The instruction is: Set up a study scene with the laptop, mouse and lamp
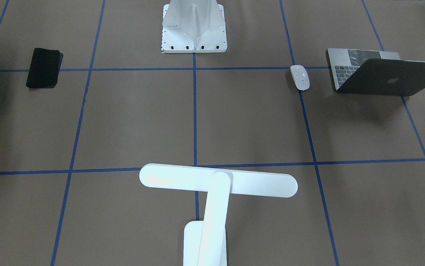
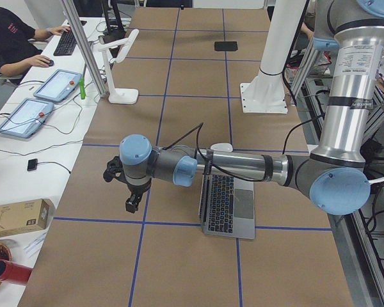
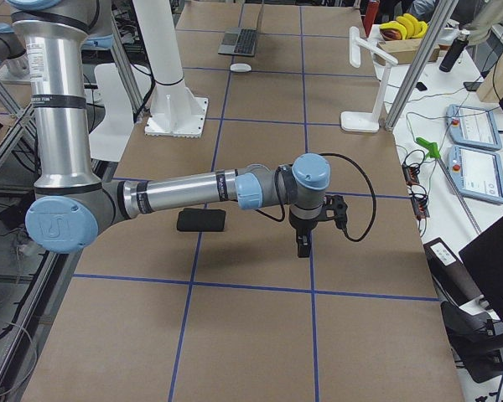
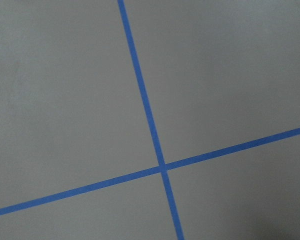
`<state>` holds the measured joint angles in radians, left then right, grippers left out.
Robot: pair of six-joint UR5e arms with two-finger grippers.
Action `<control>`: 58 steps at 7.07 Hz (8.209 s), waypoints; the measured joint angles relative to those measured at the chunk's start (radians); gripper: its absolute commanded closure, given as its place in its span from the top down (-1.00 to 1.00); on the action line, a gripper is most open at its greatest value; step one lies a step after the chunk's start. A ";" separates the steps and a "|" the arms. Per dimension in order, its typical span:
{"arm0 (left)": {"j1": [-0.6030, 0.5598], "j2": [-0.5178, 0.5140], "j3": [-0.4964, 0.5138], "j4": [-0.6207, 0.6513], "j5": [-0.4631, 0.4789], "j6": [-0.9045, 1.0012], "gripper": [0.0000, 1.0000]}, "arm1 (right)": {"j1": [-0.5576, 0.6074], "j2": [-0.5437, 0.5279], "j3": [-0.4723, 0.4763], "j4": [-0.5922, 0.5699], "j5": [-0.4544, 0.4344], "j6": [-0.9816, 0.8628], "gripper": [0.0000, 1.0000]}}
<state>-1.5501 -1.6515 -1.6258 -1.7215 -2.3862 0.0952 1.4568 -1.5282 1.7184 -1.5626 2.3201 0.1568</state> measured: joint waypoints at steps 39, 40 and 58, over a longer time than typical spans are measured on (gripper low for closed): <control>0.278 0.353 -0.376 0.164 -0.017 0.699 0.03 | -0.046 -0.010 0.018 0.006 0.002 0.021 1.00; 0.278 0.344 -0.374 0.164 -0.016 0.725 -0.02 | -0.047 -0.010 0.018 0.006 0.002 0.021 1.00; 0.271 0.341 -0.377 0.168 -0.017 0.764 -1.00 | -0.047 -0.012 0.018 0.006 0.002 0.021 1.00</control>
<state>-1.2793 -1.3101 -2.0032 -1.5536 -2.4030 0.8588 1.4097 -1.5401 1.7365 -1.5570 2.3225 0.1773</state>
